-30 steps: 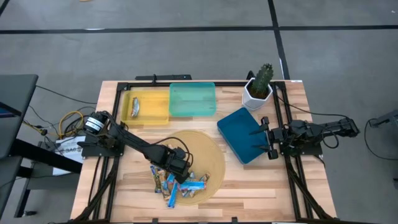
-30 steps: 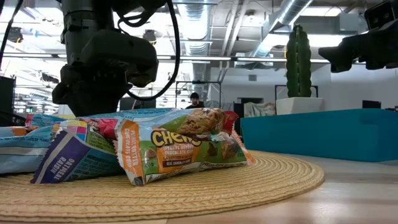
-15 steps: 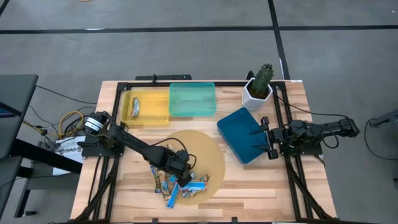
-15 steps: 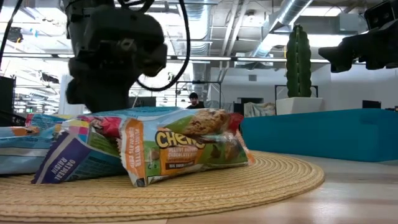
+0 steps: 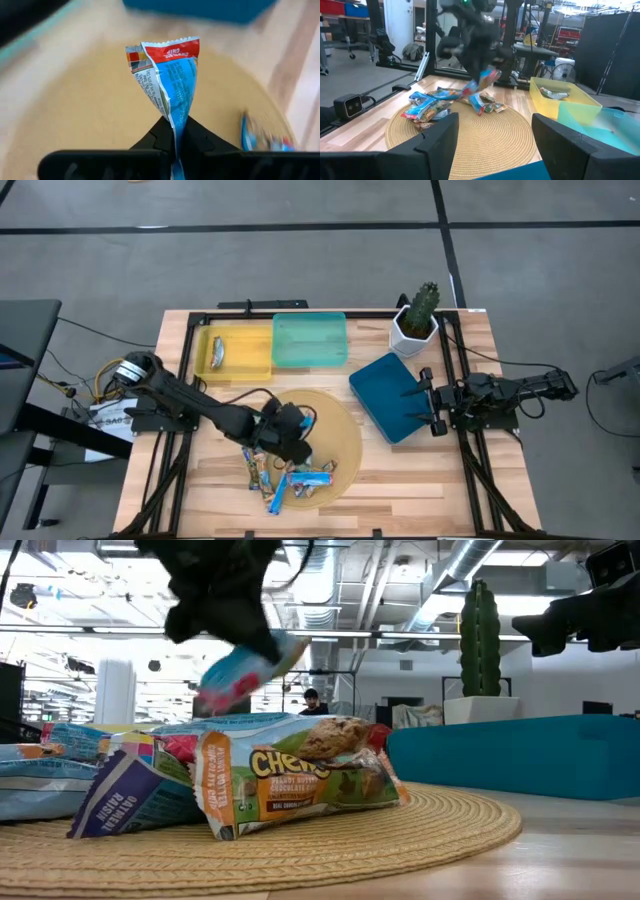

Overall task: Pick and place Granola Bars by type
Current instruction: Put the middle red granola bar into the yellow bin

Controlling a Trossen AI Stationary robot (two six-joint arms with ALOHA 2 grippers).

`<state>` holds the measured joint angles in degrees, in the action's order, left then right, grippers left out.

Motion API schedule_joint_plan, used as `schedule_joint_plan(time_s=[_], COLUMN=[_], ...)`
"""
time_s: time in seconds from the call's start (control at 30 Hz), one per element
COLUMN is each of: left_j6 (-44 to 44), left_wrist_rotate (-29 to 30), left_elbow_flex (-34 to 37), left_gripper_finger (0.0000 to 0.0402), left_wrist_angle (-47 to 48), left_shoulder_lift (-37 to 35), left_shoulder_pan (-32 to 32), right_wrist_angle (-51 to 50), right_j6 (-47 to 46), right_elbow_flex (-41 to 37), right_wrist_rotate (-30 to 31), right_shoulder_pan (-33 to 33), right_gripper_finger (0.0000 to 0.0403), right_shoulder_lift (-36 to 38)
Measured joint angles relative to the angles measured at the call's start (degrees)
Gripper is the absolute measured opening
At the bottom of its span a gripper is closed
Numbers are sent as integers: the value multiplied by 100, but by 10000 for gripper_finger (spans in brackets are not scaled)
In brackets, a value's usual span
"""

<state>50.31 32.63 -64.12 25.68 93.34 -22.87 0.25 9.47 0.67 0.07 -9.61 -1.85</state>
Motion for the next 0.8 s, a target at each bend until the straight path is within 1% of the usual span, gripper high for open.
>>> schedule_joint_plan(time_s=[0.1,0.2,0.33,0.5,0.63,0.8], left_j6=[-247,-608,-1190,-1421,-1576,-1644], left_wrist_rotate=[636,1018,1169,1416,1623,1636], left_elbow_flex=[-2,-2,-2,-2,-2,-2], left_gripper_finger=[7,8,8,9,9,9], left_wrist_angle=[-14,-121,-300,-241,-198,-167], left_shoulder_lift=[-279,-558,-934,-1277,-1296,-1296], left_shoulder_pan=[0,4,5,35,37,134], right_wrist_angle=[0,4,7,10,11,11], right_j6=[-1,0,-1,0,0,-1], right_elbow_flex=[0,0,0,0,0,0], right_wrist_rotate=[-1,-1,-1,-1,-1,-1], right_shoulder_pan=[0,0,0,0,0,0], right_gripper_finger=[244,244,244,244,244,244], right_shoulder_lift=[0,0,0,0,2,0])
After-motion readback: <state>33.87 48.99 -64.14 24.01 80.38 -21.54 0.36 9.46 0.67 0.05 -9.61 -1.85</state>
